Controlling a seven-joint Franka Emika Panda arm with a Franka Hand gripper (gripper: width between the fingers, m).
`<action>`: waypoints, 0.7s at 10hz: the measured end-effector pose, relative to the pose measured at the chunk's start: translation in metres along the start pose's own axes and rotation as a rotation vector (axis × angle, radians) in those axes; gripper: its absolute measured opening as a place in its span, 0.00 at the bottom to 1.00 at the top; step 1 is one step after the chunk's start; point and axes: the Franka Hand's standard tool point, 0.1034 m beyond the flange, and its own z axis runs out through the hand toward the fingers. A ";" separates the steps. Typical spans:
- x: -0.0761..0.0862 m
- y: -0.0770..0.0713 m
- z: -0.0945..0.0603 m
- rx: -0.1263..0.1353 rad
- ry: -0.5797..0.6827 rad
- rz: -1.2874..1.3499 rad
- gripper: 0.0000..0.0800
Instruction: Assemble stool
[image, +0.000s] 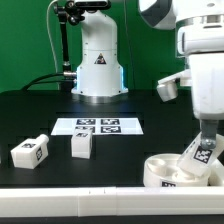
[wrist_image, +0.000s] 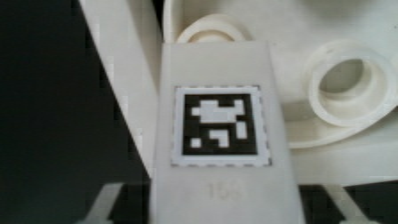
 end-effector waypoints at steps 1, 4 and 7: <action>-0.004 0.000 0.000 0.037 -0.014 0.083 0.43; -0.007 -0.001 -0.001 0.077 -0.020 0.289 0.43; -0.007 -0.001 -0.001 0.074 -0.026 0.493 0.43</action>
Offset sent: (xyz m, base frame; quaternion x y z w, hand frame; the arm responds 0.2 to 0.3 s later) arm 0.0000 0.0000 0.0000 0.0000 0.0000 0.1296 0.9916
